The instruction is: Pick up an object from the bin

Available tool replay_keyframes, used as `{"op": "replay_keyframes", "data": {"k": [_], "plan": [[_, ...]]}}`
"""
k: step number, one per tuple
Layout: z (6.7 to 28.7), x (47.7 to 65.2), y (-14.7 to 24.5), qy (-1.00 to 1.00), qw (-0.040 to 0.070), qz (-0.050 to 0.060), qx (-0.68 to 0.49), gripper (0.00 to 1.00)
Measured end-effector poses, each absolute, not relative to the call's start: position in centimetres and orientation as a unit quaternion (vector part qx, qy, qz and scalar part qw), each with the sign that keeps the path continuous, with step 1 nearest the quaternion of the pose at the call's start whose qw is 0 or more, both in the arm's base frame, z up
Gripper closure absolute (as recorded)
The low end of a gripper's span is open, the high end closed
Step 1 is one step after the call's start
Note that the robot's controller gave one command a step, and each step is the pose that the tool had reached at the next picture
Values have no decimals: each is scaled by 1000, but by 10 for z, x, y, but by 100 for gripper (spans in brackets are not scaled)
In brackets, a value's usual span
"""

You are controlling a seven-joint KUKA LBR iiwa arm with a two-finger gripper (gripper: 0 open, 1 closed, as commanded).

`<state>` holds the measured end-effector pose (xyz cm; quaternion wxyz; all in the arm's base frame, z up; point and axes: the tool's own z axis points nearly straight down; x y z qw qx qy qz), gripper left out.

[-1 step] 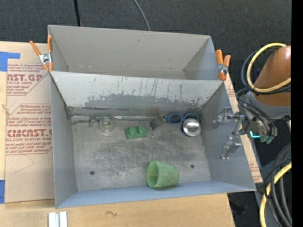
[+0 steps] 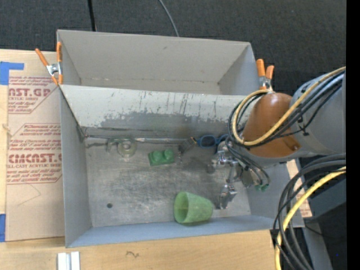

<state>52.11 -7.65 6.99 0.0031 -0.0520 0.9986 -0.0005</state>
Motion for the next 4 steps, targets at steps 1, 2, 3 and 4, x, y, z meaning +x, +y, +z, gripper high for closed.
{"op": "replay_keyframes", "data": {"k": [1, 2, 3, 4], "plan": [[100, 562, 39, 995, 2, 2, 99, 0], [100, 581, 80, 994, 2, 2, 106, 0], [73, 583, 56, 997, 3, 3, 80, 0], [75, 584, 57, 997, 1, 1, 80, 0]]}}
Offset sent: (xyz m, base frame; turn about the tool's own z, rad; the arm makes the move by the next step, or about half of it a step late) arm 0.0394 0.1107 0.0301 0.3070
